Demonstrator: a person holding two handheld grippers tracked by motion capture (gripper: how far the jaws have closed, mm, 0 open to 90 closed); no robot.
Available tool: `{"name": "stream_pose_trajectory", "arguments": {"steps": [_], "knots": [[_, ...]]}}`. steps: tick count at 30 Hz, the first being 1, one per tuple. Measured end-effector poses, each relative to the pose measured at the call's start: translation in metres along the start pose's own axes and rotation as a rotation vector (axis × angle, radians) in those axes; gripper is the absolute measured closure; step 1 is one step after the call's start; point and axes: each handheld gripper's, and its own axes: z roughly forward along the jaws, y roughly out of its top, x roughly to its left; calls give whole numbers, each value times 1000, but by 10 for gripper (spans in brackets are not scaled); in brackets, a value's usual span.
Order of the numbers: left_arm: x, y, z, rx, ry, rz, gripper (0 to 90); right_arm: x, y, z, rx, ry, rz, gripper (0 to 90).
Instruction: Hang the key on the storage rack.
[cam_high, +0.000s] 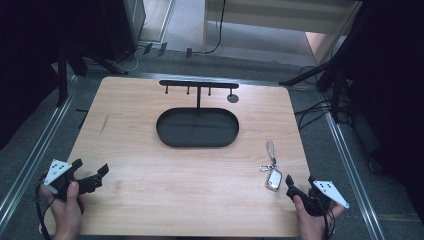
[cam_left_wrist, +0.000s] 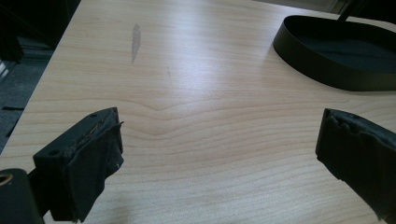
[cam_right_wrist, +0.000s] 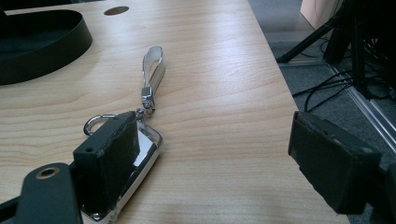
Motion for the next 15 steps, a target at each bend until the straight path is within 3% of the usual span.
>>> {"name": "stream_pose_trajectory", "arguments": {"steps": [9,15], "knots": [[-1,0,0,1,1,0,7,-1,1,2,21,-12,7,178],[-1,-1,0,-2,4,-2,7,0,5,7,64,-18,-22,207]]}}
